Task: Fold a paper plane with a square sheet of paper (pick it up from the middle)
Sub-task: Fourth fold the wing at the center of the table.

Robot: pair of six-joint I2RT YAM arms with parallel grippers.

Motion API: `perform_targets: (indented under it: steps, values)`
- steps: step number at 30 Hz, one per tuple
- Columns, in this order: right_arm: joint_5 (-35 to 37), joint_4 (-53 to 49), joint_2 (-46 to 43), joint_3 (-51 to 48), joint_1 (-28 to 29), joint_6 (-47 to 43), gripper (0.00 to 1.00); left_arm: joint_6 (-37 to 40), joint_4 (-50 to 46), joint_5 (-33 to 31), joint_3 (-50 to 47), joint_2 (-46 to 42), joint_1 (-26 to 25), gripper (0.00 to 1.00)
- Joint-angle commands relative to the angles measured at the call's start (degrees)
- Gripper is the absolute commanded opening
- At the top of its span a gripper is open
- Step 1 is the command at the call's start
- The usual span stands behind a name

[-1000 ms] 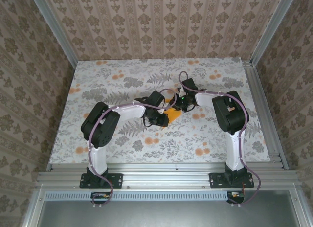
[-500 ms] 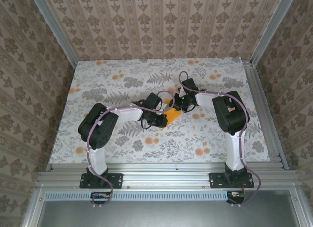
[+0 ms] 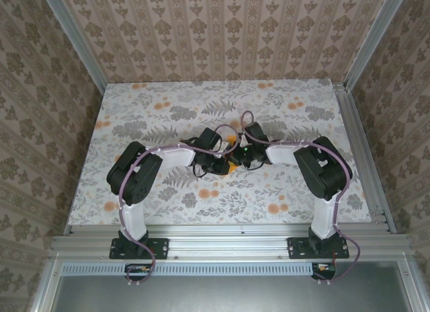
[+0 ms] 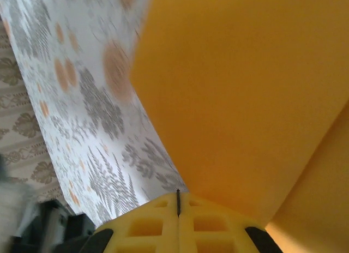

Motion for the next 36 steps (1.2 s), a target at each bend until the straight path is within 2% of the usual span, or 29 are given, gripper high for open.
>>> perform_targets:
  steps: [1, 5, 16, 30, 36]
  values:
    - [0.56, 6.51, 0.54, -3.16, 0.85, 6.04, 0.03, 1.18, -5.34, -2.12, -2.84, 1.25, 0.56, 0.09]
    - [1.21, 5.96, 2.33, -3.48, 1.76, 5.73, 0.02, 1.35, -5.58, -2.32, -3.28, 0.60, 0.82, 0.09]
    - [9.06, -9.03, 2.62, 2.08, -1.75, -4.11, 0.02, 2.18, -6.33, -2.76, -4.04, 0.04, 1.05, 0.08]
    - [8.93, -7.48, 6.47, 6.01, -8.63, -4.42, 0.02, 4.38, -8.37, -4.10, -4.60, 0.47, 1.27, 0.06]
    - [7.83, -8.07, 7.89, 8.87, -9.67, -5.04, 0.04, 4.79, -8.75, -3.61, -4.39, 1.07, 1.37, 0.06]
